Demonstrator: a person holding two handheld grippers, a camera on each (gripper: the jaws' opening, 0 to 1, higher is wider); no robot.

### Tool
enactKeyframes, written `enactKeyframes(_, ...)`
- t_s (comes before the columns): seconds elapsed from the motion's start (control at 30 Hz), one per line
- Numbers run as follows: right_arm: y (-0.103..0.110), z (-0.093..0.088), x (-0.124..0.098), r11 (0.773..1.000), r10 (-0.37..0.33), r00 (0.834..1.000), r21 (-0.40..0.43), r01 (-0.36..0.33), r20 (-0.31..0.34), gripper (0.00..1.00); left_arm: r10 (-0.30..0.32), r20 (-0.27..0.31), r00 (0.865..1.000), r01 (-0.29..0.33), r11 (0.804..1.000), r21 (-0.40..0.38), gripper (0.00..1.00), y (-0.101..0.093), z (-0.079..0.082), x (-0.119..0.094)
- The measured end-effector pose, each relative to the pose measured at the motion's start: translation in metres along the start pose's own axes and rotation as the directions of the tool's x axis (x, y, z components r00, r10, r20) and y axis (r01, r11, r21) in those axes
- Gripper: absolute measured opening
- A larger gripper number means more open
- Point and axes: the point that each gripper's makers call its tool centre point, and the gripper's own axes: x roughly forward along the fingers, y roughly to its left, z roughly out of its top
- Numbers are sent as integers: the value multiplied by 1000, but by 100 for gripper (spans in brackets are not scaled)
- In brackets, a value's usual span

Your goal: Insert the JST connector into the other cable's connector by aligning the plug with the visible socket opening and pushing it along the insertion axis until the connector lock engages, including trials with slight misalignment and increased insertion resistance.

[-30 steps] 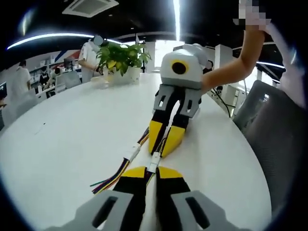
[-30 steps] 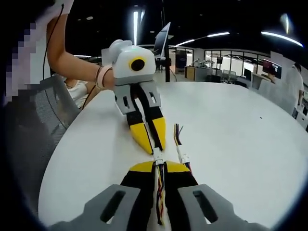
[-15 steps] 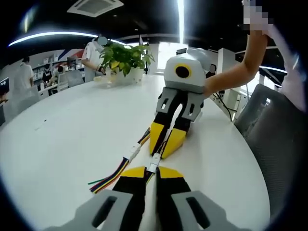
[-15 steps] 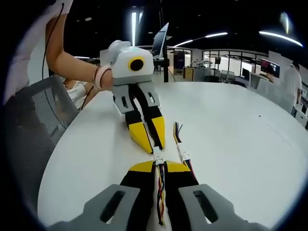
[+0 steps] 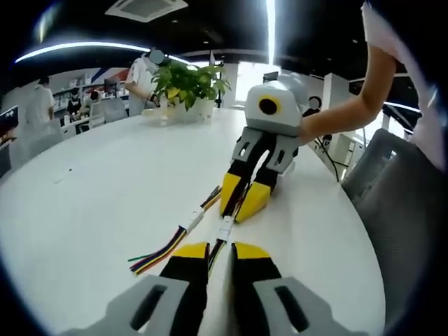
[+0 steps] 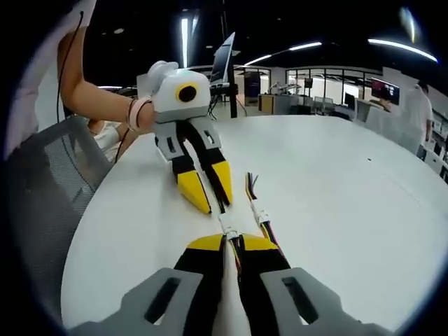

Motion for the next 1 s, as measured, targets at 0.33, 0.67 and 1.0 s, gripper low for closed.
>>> enactKeyframes(0.33, -2, 20, -17, 997, -74, 997, 38, 73, 34, 14, 61, 95, 994, -53, 995, -85, 11, -1, 26, -22)
enactKeyframes(0.67, 7, 45, -41, 987, -157, 986, 35, 155, 57, 20, 157, 147, 977, -139, 983, -123, 19, -11, 48, -58)
enactKeyframes(1.0, 21, 61, -74, 956, -274, 959, 135, 262, 74, 29, 241, 146, 960, -222, 966, -135, 36, -30, 57, -83)
